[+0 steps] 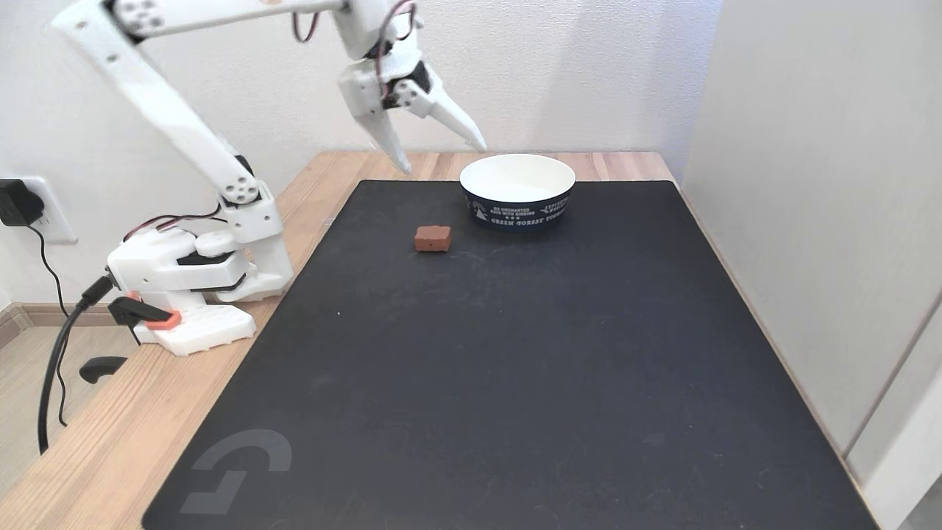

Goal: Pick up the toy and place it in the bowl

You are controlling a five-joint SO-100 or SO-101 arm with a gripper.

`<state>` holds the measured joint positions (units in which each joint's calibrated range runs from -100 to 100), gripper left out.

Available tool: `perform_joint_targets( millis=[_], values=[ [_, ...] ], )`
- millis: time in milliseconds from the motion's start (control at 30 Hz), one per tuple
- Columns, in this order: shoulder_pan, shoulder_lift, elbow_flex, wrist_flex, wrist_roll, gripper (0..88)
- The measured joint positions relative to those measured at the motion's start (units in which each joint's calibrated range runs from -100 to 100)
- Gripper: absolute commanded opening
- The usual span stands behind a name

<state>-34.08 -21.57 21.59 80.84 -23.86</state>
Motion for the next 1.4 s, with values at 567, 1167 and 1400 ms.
perform_joint_targets(
  millis=[567, 1167, 1400],
  values=[
    [-5.16, 25.98, -5.10, 3.63, -1.65, 40.2],
    [-5.08, 27.23, 4.44, -11.48, -1.65, 40.2],
    [-3.16, 26.81, 7.75, -14.27, -1.85, 40.2]
  ],
)
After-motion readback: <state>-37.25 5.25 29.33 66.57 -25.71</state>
